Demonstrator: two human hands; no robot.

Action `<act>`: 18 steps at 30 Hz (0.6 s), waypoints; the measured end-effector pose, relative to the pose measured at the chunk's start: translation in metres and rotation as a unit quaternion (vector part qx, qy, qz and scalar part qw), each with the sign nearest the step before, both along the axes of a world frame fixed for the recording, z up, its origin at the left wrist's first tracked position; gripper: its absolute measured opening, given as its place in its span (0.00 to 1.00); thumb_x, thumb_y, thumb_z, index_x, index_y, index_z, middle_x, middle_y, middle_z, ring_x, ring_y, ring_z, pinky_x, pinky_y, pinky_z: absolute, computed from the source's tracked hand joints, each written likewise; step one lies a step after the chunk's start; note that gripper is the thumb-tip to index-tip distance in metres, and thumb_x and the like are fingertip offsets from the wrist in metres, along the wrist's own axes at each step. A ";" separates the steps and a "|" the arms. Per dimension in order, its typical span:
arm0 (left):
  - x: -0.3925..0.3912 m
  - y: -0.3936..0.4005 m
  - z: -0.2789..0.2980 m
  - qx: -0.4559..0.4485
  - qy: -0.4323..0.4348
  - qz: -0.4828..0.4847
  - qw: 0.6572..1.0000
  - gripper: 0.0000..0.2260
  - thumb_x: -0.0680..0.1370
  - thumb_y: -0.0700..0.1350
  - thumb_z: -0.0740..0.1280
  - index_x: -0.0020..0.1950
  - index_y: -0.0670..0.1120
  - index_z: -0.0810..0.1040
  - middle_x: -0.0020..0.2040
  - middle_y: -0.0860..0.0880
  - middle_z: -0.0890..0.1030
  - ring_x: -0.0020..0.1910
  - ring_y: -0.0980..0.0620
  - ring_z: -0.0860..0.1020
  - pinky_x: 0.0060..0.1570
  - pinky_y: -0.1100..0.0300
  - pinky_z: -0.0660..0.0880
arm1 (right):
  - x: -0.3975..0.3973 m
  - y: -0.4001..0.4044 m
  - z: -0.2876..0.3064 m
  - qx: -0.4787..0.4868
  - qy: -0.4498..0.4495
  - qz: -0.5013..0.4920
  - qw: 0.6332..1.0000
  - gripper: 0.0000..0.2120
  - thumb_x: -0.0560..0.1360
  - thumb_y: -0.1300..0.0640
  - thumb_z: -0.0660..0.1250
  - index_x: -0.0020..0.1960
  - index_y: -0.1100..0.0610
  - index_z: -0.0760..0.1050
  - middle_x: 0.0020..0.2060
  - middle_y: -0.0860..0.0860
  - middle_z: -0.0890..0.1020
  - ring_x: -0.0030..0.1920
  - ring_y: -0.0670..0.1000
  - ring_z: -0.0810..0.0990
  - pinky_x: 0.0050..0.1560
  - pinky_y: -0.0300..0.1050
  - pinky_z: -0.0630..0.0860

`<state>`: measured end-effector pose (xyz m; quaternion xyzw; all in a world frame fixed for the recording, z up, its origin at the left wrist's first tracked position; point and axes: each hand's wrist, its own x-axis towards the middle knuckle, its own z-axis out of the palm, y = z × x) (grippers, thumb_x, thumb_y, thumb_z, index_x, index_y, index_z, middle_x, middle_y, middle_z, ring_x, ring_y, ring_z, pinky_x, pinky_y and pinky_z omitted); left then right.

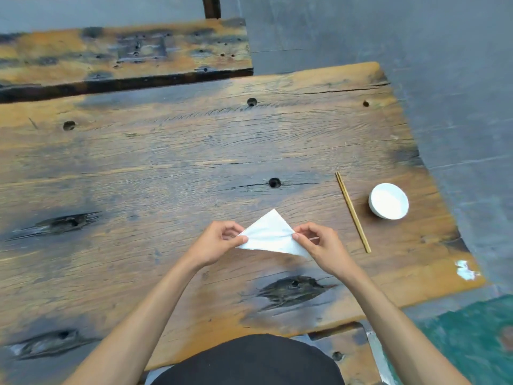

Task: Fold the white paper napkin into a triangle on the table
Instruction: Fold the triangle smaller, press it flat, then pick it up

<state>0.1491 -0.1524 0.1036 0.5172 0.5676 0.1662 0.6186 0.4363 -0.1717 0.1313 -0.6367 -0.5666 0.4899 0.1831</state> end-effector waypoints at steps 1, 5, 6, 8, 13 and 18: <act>0.011 0.006 -0.001 0.000 0.005 -0.004 1.000 0.02 0.76 0.44 0.75 0.46 0.51 0.84 0.42 0.51 0.87 0.42 0.55 0.83 0.50 0.56 0.78 | 0.012 -0.001 -0.003 -0.002 -0.004 -0.007 1.000 0.05 0.80 0.54 0.71 0.49 0.43 0.81 0.47 0.41 0.85 0.49 0.41 0.82 0.49 0.36 0.77; 0.056 0.034 -0.003 0.011 0.014 -0.028 0.999 0.02 0.78 0.46 0.73 0.48 0.50 0.84 0.46 0.52 0.88 0.48 0.54 0.85 0.52 0.56 0.77 | 0.056 -0.004 -0.020 -0.022 -0.033 -0.030 0.999 0.02 0.80 0.52 0.70 0.52 0.48 0.82 0.48 0.42 0.85 0.51 0.42 0.82 0.52 0.42 0.78; 0.067 0.042 -0.004 0.012 0.021 -0.039 0.999 0.02 0.78 0.47 0.73 0.49 0.50 0.84 0.46 0.52 0.88 0.49 0.52 0.85 0.52 0.55 0.77 | 0.066 -0.004 -0.025 -0.028 -0.036 -0.037 0.998 0.03 0.80 0.52 0.70 0.52 0.49 0.82 0.48 0.43 0.85 0.51 0.43 0.82 0.52 0.43 0.78; 0.089 0.058 -0.007 0.013 0.033 -0.058 0.998 0.03 0.79 0.47 0.73 0.49 0.49 0.84 0.46 0.51 0.88 0.48 0.52 0.85 0.53 0.53 0.77 | 0.083 -0.003 -0.033 -0.040 -0.035 -0.056 0.997 0.02 0.80 0.53 0.71 0.51 0.50 0.82 0.47 0.43 0.85 0.51 0.44 0.82 0.52 0.43 0.78; 0.140 0.098 -0.022 0.015 0.073 -0.109 0.991 0.05 0.79 0.47 0.72 0.50 0.47 0.85 0.48 0.50 0.87 0.52 0.45 0.84 0.57 0.45 0.77 | 0.115 0.000 -0.057 -0.058 -0.037 -0.098 0.993 0.02 0.80 0.54 0.70 0.49 0.49 0.81 0.46 0.43 0.85 0.48 0.41 0.81 0.46 0.36 0.75; 0.180 0.129 -0.042 0.042 0.114 -0.163 0.979 0.06 0.79 0.44 0.71 0.52 0.44 0.84 0.50 0.47 0.86 0.52 0.47 0.83 0.55 0.51 0.77 | 0.130 0.004 -0.078 -0.091 -0.028 -0.127 0.987 0.06 0.80 0.55 0.71 0.46 0.47 0.79 0.44 0.41 0.83 0.45 0.38 0.80 0.42 0.27 0.73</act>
